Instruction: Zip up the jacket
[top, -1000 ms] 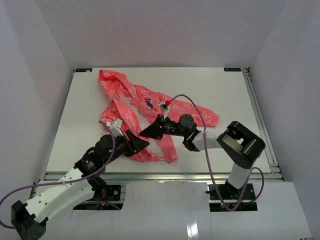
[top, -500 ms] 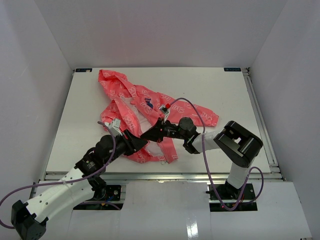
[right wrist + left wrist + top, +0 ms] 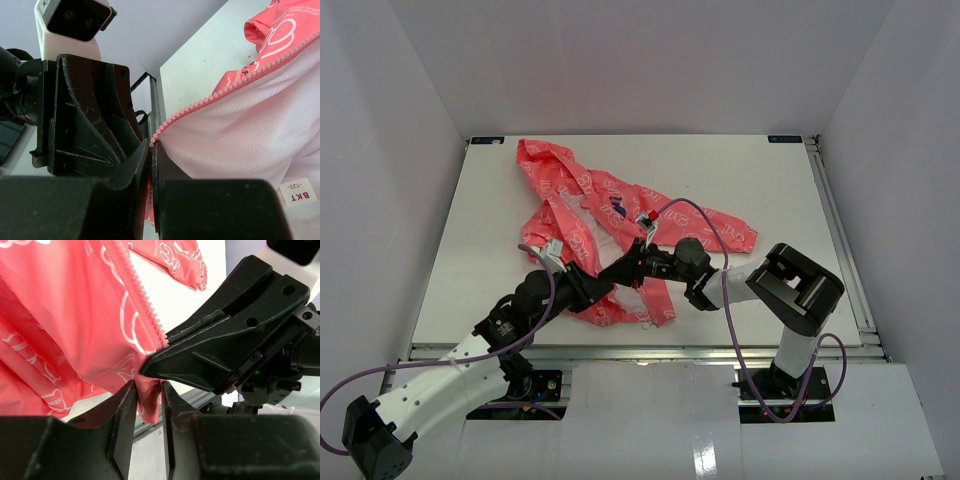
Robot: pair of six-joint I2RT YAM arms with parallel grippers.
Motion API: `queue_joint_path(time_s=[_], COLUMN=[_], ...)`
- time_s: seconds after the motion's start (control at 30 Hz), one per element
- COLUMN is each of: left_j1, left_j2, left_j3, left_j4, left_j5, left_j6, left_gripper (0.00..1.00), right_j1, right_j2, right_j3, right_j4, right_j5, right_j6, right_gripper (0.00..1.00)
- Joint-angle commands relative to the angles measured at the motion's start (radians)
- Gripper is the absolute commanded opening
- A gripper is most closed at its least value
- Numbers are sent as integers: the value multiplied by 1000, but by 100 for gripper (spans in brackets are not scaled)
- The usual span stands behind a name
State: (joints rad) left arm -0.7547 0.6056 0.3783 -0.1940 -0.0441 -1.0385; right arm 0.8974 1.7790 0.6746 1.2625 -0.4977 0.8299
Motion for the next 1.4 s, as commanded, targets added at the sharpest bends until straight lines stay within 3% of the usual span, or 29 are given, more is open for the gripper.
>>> queue_joint_path(time_s=[0.0, 0.33, 0.53, 0.7, 0.83, 1.0, 1.07, 1.23, 1.37], left_j1=[-3, -3, -5, -4, -3, -3, -3, -4, -4], left_j2=[-29, -50, -35, -23, -45, -75, -72, -33, -33], left_j3=[-22, -27, -18, -12, -22, -48, -45, -39, -52], left_j4=[19, 2, -6, -7, 5, 79, 82, 79, 85], left_j5=[-12, -30, -39, -37, -42, 8, 12, 0, 1], left_j6=[-27, -33, -9, 24, 70, 195, 234, 287, 307], left_gripper=[30, 18, 0, 0, 0, 0, 0, 0, 0], right_j1=[14, 17, 17, 17, 17, 14, 11, -48, -109], right_j2=[-11, -13, -15, -18, -21, -43, -62, -119, -167], right_j3=[11, 1, 0, -7, -17, -60, -74, -142, -159], right_j4=[56, 62, 62, 51, 45, -1, -51, -85, -143], right_j5=[31, 43, 30, 14, -2, 40, 69, 98, 86], right_j6=[-14, -14, -15, -26, -39, -73, -108, -130, -153], right_gripper=[8, 8, 8, 13, 19, 56, 65, 72, 72])
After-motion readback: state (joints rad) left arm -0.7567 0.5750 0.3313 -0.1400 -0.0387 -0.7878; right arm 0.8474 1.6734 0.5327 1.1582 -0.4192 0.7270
